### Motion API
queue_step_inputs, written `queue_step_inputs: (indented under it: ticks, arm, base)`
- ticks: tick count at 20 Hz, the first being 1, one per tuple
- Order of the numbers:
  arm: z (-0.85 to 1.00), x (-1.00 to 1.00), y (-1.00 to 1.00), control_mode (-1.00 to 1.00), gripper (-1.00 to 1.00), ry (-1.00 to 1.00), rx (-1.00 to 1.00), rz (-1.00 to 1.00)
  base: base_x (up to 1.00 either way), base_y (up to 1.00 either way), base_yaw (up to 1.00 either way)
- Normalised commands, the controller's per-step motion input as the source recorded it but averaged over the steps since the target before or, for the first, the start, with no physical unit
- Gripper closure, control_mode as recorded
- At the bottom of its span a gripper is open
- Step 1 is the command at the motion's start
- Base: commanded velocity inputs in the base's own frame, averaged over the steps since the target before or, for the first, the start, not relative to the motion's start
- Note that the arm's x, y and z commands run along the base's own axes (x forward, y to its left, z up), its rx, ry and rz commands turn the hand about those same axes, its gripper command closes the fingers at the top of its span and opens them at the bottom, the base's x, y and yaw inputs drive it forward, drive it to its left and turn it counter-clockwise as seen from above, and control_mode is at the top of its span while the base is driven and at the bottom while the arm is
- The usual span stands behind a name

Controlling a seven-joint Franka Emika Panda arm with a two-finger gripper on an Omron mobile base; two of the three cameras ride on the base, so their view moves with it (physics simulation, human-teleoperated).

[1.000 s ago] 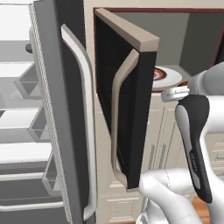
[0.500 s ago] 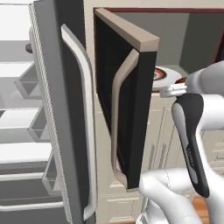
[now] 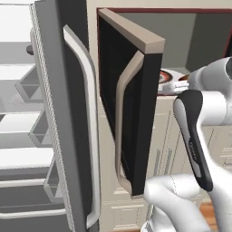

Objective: Transport the chicken drumstick from the fridge to the microwave and turn on the microwave.

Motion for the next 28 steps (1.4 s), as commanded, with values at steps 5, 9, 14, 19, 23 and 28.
queue_step_inputs:
  ticks: [5,9,14,19,23,28]
  arm:
    - [0.01,0.37,0.0,-1.0,1.0,0.0,0.0,0.0]
    - [0.0,0.41,-0.02,-1.0,1.0,0.0,0.0,0.0]
    - [0.0,0.41,-0.03,-1.0,1.0,0.0,0.0,0.0]
    - [0.0,0.37,-0.01,-1.0,1.0,0.0,0.0,0.0]
    - [0.0,0.36,0.0,-1.0,1.0,0.0,0.0,0.0]
    - [0.0,0.38,-0.01,-1.0,1.0,0.0,0.0,0.0]
  base:
    - [0.0,0.0,0.0]
    - [0.0,0.0,0.0]
    - [0.0,0.0,0.0]
    - [0.0,0.0,0.0]
    - [0.0,0.0,0.0]
    - [0.0,0.0,0.0]
